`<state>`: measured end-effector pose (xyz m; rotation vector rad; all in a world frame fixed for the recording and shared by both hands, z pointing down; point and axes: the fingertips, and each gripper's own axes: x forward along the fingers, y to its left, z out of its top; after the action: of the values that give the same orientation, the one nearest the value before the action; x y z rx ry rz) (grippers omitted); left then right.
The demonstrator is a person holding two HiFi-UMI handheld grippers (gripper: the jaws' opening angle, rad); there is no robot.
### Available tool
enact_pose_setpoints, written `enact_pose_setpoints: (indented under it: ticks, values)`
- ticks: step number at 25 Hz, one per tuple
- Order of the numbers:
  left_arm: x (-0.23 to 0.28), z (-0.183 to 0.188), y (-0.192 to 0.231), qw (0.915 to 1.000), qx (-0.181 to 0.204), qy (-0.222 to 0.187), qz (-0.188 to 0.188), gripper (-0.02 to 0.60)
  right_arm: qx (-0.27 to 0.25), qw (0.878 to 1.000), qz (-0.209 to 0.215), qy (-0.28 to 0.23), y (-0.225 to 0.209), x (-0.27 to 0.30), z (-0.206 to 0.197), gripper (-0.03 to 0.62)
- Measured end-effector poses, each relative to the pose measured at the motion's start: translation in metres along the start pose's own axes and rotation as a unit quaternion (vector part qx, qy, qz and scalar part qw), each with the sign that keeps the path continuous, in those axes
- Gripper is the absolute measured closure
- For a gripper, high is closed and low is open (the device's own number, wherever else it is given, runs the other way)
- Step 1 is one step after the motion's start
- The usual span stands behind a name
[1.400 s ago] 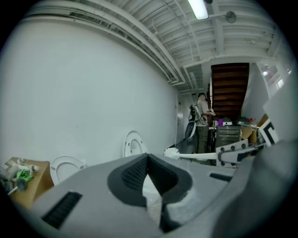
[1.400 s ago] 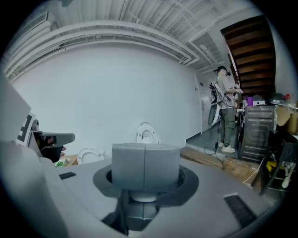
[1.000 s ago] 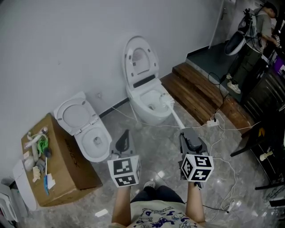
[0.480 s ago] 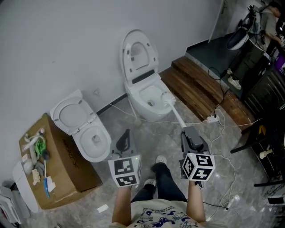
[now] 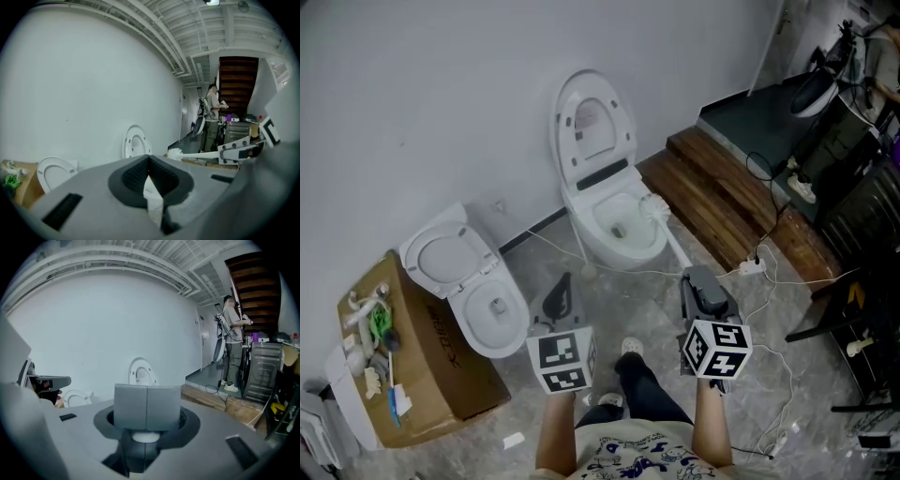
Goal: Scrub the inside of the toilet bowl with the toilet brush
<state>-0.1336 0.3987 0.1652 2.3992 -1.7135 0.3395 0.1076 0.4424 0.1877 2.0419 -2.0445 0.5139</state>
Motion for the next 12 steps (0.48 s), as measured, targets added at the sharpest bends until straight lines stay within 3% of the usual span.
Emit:
enact_pose_setpoints:
  ticks: [12]
  values:
    - [0.117, 0.046, -0.005, 0.9994, 0.003, -0.008, 0.034, 0.580, -0.007, 1.000, 0.030, -0.003, -0.047, 0.117, 0.063, 0.430]
